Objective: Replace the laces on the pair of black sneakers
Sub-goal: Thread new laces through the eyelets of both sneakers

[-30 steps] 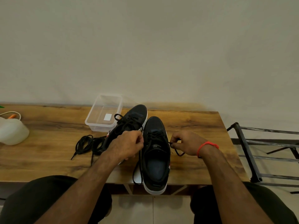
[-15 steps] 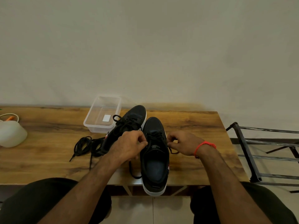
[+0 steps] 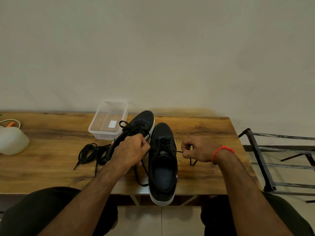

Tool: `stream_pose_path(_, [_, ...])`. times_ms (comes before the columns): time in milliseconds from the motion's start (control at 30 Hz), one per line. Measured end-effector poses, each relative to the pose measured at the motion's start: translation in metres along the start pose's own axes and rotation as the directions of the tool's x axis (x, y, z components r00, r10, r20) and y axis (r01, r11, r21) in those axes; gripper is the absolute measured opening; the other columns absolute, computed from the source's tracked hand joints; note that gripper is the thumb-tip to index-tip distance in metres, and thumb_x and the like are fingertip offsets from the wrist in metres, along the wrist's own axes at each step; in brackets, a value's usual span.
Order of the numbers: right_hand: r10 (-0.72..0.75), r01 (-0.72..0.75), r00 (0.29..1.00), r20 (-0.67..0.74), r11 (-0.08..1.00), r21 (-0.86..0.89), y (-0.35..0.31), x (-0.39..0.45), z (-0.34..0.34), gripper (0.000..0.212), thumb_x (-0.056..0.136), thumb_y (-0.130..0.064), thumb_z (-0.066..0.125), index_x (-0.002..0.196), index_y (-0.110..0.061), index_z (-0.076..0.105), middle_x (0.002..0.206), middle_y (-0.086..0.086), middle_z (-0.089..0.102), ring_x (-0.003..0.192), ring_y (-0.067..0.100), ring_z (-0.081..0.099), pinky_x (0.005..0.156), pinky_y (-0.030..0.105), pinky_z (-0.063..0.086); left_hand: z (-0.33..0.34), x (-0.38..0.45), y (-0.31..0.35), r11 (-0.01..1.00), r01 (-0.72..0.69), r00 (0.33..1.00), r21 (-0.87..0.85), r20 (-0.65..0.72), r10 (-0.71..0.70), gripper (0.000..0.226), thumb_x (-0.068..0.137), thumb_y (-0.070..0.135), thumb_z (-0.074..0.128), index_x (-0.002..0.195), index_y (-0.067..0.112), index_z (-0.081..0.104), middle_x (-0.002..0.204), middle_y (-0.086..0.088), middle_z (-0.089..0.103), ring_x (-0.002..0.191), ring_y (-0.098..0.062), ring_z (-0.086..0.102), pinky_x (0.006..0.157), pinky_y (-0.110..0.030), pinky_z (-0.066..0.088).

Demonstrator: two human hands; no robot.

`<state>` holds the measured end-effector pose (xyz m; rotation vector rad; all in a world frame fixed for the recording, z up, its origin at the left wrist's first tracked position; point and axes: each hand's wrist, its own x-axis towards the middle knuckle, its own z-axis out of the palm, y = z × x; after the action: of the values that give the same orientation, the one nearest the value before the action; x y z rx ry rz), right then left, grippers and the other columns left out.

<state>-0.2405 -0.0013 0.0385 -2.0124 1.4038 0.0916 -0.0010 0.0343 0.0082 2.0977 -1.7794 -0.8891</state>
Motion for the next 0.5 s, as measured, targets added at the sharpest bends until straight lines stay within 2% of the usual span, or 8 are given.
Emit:
stream_pose_path(133, [0.023, -0.023, 1.0, -0.001, 0.999, 0.023, 0.003, 0.003, 0.003, 0.014, 0.092, -0.022, 0.064, 0.081, -0.019, 0.057, 0.094, 0.005, 0.065, 0.077, 0.012, 0.052, 0.069, 0.026, 0.045, -0.001, 0.0, 0.0, 0.999, -0.012, 0.999, -0.041, 0.032, 0.013, 0.01, 0.102, 0.035, 0.053, 0.095, 0.028, 0.054, 0.082, 0.004, 0.071, 0.057, -0.009, 0.071, 0.053, -0.024, 0.048])
stream_pose_path(300, [0.017, -0.012, 0.996, -0.084, 0.998, 0.06, 0.009, 0.006, 0.002, 0.019, 0.098, -0.027, 0.06, 0.094, -0.012, 0.07, 0.098, 0.004, 0.071, 0.095, 0.02, 0.064, 0.085, 0.036, 0.054, -0.008, 0.003, -0.004, 0.993, -0.065, 0.997, -0.101, 0.038, 0.069, 0.009, 0.103, 0.032, 0.053, 0.095, 0.029, 0.057, 0.079, 0.005, 0.072, 0.059, -0.011, 0.068, 0.06, -0.028, 0.055])
stream_pose_path(400, [-0.004, 0.023, 0.986, -0.165, 0.993, 0.115, 0.008, 0.006, -0.001, 0.017, 0.1, -0.026, 0.058, 0.098, -0.018, 0.073, 0.093, -0.005, 0.07, 0.09, 0.004, 0.063, 0.08, 0.027, 0.051, -0.018, 0.004, -0.001, 0.978, -0.092, 0.995, -0.19, 0.024, 0.098, 0.005, 0.102, 0.03, 0.058, 0.097, 0.03, 0.059, 0.071, 0.005, 0.067, 0.056, -0.003, 0.061, 0.056, -0.025, 0.05])
stream_pose_path(467, [-0.031, 0.089, 0.965, -0.261, 0.972, 0.216, 0.003, 0.004, -0.005, 0.019, 0.102, -0.017, 0.055, 0.101, -0.025, 0.072, 0.09, -0.01, 0.07, 0.074, -0.008, 0.059, 0.072, 0.02, 0.046, -0.029, 0.0, 0.004, 0.945, -0.095, 0.992, -0.313, 0.053, 0.117, 0.005, 0.102, 0.029, 0.059, 0.1, 0.025, 0.062, 0.067, 0.003, 0.065, 0.046, -0.002, 0.053, 0.048, -0.022, 0.043])
stream_pose_path(500, [-0.047, 0.141, 0.946, -0.32, 0.95, 0.277, 0.0, 0.003, -0.007, 0.022, 0.102, -0.014, 0.054, 0.102, -0.027, 0.071, 0.089, -0.009, 0.071, 0.068, -0.008, 0.057, 0.068, 0.021, 0.046, -0.035, -0.003, 0.007, 0.922, -0.096, 0.99, -0.375, 0.061, 0.127, 0.007, 0.102, 0.029, 0.059, 0.102, 0.024, 0.063, 0.065, 0.003, 0.065, 0.045, -0.004, 0.05, 0.046, -0.021, 0.041])
